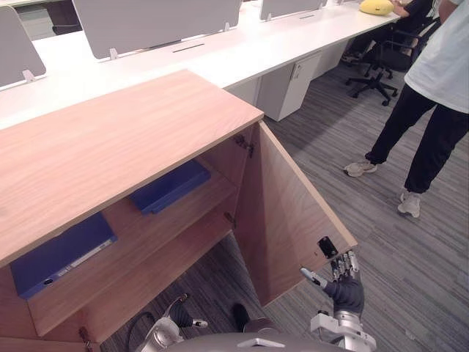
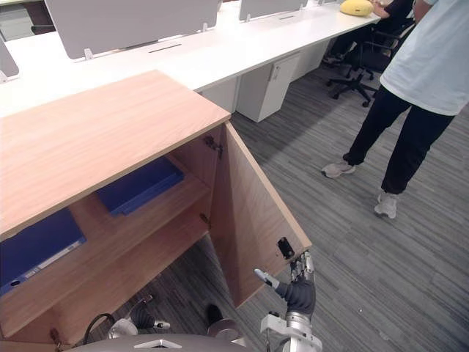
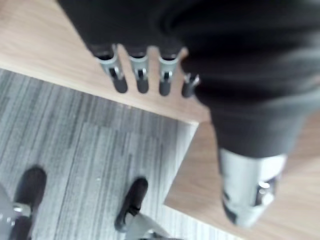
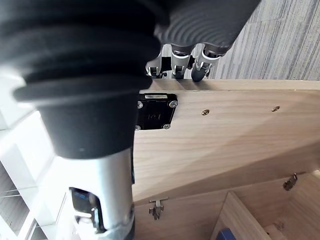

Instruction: Walk over to the cabinet, pick up the folder, carry it to the office cabinet, place the folder inside the office cabinet, then close the office cabinet door

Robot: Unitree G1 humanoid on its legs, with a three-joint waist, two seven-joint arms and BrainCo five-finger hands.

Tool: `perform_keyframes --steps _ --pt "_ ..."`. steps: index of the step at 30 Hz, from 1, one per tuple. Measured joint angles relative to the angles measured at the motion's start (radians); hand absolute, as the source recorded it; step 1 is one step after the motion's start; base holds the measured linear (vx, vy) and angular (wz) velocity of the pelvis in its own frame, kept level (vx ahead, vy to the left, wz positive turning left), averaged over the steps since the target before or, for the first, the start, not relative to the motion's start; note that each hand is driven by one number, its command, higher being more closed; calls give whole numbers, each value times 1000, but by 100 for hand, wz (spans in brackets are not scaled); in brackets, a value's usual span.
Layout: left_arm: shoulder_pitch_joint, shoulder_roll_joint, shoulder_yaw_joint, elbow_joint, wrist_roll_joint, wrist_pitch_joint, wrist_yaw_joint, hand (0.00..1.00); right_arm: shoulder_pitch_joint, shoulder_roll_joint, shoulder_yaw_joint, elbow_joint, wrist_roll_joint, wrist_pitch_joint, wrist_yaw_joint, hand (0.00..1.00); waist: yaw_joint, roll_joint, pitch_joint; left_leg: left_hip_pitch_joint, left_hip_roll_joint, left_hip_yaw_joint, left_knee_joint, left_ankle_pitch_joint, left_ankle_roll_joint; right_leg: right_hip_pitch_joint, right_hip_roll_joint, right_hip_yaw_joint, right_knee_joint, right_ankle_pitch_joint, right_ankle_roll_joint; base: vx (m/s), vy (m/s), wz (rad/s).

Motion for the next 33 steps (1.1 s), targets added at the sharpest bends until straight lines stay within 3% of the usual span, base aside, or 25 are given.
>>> perform_keyframes --steps 7,10,16,19,22,23,26,30,33 --pt "36 44 -52 -87 39 -22 -51 0 89 -77 122 -36 14 34 98 0 17 -45 9 14 0 -37 4 3 4 31 -9 -31 10 -3 10 -29 -28 15" --pt "74 71 -72 -156 61 -34 -80 0 66 -143 202 -36 38 57 166 0 56 -78 0 15 0 -68 4 7 6 37 -13 -56 33 -27 10 -19 -33 30" --pt "110 102 -70 -252 61 -49 -109 0 -104 -203 281 -37 64 67 277 0 113 -103 -14 16 -1 -132 1 15 10 70 -24 -117 37 -45 14 19 -12 32" --pt "110 109 -68 -269 61 -52 -120 0 -180 -201 283 -30 85 67 281 0 139 -119 -15 7 -4 -154 -7 24 13 74 -29 -142 32 -48 18 28 -4 25" --pt "67 118 -55 -185 60 -60 -124 0 -275 -189 276 109 92 60 278 0 137 -129 -22 -6 -19 -189 -55 48 14 64 -41 -178 26 -55 22 29 -3 40" --pt "21 109 -38 -104 60 -50 -120 0 -310 -178 275 167 92 66 271 0 137 -130 -22 -9 -23 -200 -75 62 17 64 -43 -195 19 -55 22 28 -5 28" --pt "-25 116 21 -66 58 -22 -96 0 -382 -134 232 288 89 66 268 0 137 -129 -22 -27 -34 -247 -103 90 28 62 -54 -238 11 -55 22 48 22 46" --pt "-51 125 114 -5 58 -23 -77 0 -497 -112 171 467 65 73 210 0 149 -117 -15 -55 -43 -283 -102 102 31 64 -61 -275 -4 -46 10 49 18 38" --pt "-32 141 162 47 57 -8 -55 0 -548 -109 141 552 15 72 169 0 166 -91 -6 -63 -42 -305 -101 104 33 65 -60 -282 -5 -35 -5 20 15 19"
